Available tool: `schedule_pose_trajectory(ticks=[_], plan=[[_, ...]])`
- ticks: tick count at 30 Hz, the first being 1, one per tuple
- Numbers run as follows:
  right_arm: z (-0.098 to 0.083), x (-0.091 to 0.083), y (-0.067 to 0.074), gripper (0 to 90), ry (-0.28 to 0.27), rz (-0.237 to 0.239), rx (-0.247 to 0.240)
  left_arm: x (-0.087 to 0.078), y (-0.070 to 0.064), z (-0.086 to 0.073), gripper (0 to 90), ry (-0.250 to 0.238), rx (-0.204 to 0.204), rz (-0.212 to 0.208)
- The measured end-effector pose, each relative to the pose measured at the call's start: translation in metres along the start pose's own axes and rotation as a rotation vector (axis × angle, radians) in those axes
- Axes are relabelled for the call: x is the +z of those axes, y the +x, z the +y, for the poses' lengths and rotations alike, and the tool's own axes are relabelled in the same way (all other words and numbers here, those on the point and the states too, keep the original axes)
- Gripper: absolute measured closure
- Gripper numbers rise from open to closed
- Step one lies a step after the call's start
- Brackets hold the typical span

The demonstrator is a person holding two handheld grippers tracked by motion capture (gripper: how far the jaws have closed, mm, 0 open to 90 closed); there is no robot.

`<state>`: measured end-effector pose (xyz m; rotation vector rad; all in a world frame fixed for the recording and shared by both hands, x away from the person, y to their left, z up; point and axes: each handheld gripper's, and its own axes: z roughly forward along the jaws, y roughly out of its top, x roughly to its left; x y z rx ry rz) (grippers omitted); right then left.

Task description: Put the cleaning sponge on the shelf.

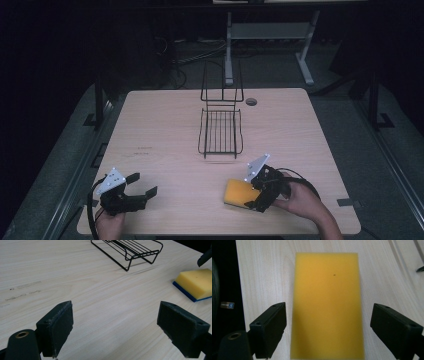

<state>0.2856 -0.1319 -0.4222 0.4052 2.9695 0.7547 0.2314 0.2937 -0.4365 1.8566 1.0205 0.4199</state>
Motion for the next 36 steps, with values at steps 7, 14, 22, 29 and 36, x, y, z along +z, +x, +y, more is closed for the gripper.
schedule_pose_trajectory(ticks=[7,14,22,29,36], plan=[[0.002,0.007,-0.001,13.3,0.024,0.002,-0.001,0.001,-0.001,0.000,12.9,0.002,0.005,-0.004],[0.003,0.012,-0.002,13.3,0.019,0.023,0.007,0.000,-0.001,0.000,12.8,-0.001,0.001,-0.004],[0.006,0.021,0.000,13.3,0.024,0.033,-0.001,0.000,-0.001,0.000,12.8,-0.001,0.001,-0.004],[0.006,0.026,0.000,13.3,0.033,0.023,0.001,0.000,0.000,0.000,12.8,-0.004,-0.001,-0.005],[0.006,0.029,0.001,13.4,0.042,0.015,-0.001,0.000,0.000,0.000,12.8,-0.004,-0.001,-0.005]])
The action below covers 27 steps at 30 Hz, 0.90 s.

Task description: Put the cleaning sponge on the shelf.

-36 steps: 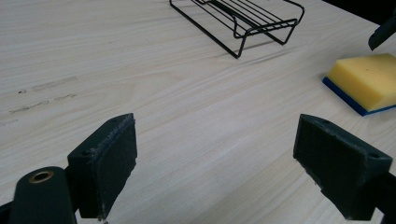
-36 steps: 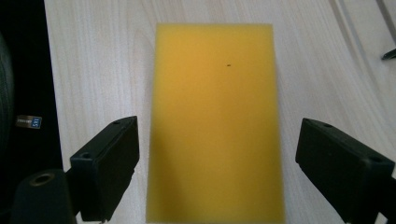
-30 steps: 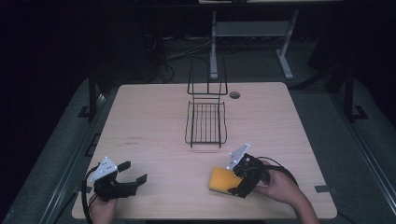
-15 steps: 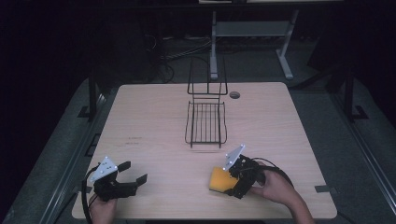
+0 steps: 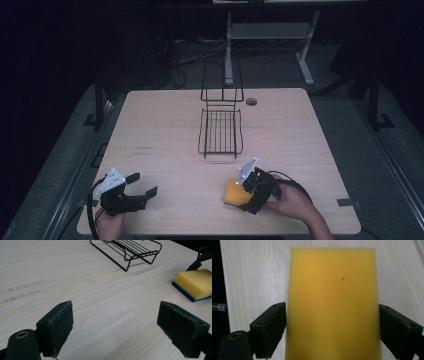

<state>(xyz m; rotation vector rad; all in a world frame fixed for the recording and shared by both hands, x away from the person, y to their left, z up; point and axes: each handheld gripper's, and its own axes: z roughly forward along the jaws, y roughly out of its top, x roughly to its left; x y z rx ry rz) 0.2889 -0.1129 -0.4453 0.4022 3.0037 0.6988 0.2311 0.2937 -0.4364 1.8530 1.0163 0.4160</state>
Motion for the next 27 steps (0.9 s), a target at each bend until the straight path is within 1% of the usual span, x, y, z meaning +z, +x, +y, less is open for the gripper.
schedule_pose_trajectory(ticks=[2,7,14,19,27], plan=[[-0.0013,0.0005,0.0003,13.4,0.000,-0.001,0.009,0.0000,0.0001,0.0000,12.8,0.000,-0.001,-0.001],[-0.0036,0.0026,0.0011,13.5,-0.006,-0.006,0.004,0.0007,-0.0005,0.0002,12.8,0.003,0.001,-0.002],[-0.0043,0.0052,0.0014,13.8,0.000,-0.016,0.015,0.0001,0.0001,0.0000,12.8,-0.002,-0.002,-0.002],[-0.0041,0.0056,0.0017,14.6,-0.005,-0.024,0.010,-0.0004,0.0008,0.0000,12.8,-0.002,-0.003,-0.004],[-0.0042,0.0056,0.0023,20.7,-0.013,-0.030,0.000,-0.0007,0.0009,-0.0001,12.8,-0.007,-0.003,-0.001]])
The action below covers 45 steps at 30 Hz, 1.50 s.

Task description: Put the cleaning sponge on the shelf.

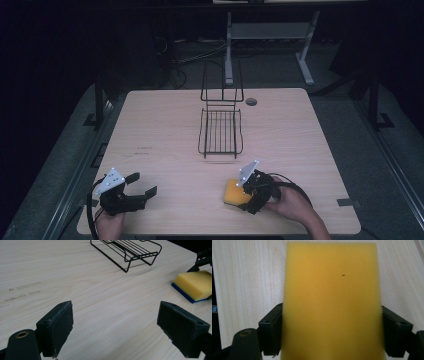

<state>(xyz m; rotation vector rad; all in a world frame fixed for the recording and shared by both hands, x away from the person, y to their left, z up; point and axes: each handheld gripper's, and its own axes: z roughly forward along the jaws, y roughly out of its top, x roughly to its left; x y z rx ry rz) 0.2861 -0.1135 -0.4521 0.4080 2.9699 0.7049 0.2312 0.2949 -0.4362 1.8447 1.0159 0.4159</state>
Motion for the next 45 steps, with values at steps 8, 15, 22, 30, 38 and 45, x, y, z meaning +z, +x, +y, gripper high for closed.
schedule_pose_trajectory(ticks=[8,15,22,30,38,45], plan=[[0.000,0.000,0.001,21.6,-0.006,0.007,-0.003,-0.001,0.000,0.000,12.8,-0.003,-0.002,0.002],[0.002,-0.006,-0.002,21.6,-0.024,0.016,-0.002,0.000,0.000,0.000,12.8,-0.001,-0.001,0.000],[0.012,-0.016,-0.007,21.6,-0.035,0.027,-0.021,0.000,0.000,0.000,12.8,0.000,0.001,0.000],[0.023,-0.021,-0.017,21.6,-0.030,0.040,-0.033,-0.001,0.000,0.000,12.8,-0.001,-0.001,0.000],[0.031,-0.027,-0.026,21.6,-0.053,0.046,-0.038,0.000,0.001,0.000,12.8,0.000,0.002,-0.002],[0.041,-0.031,-0.036,21.6,-0.044,0.053,-0.049,-0.001,0.001,0.000,12.9,-0.003,-0.002,-0.002]])
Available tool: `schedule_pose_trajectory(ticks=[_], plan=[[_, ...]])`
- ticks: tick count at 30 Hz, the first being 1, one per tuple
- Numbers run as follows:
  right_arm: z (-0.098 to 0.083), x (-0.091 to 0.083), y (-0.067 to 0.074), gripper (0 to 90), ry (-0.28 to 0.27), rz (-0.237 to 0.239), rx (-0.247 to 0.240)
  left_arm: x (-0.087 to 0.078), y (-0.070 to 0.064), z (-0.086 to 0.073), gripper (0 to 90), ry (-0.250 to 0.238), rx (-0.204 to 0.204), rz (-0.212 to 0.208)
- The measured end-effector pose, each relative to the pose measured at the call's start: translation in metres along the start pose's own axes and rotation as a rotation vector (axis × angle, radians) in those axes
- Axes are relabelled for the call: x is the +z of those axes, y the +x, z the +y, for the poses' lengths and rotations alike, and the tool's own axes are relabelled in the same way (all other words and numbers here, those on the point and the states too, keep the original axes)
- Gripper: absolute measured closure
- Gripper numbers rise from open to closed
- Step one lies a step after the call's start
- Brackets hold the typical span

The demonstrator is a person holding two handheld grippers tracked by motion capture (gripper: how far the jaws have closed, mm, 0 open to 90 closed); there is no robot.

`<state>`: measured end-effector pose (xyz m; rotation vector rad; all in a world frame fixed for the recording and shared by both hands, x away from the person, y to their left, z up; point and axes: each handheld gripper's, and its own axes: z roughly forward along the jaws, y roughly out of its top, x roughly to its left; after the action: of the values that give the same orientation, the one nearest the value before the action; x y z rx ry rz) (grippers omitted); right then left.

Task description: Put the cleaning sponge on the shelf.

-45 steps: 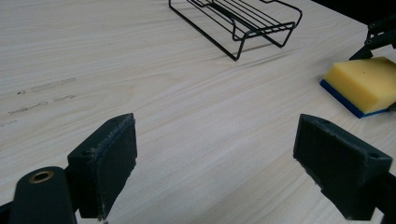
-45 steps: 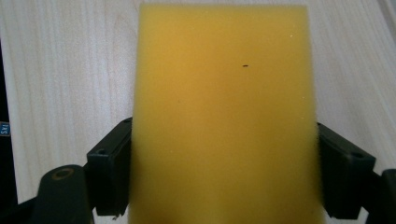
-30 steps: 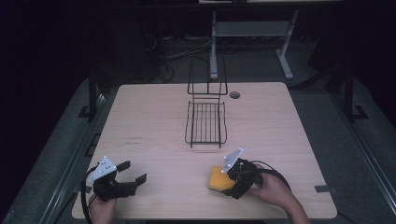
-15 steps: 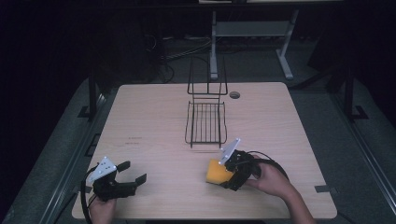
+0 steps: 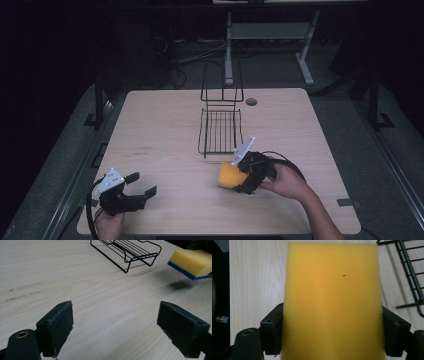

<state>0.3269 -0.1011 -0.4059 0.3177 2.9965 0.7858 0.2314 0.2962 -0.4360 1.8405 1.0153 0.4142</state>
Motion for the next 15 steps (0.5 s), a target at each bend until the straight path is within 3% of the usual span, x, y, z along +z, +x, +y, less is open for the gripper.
schedule_pose_trajectory(ticks=[15], plan=[[0.017,-0.001,-0.020,21.6,0.022,0.004,-0.013,0.000,0.000,0.000,12.8,-0.002,-0.004,-0.002]])
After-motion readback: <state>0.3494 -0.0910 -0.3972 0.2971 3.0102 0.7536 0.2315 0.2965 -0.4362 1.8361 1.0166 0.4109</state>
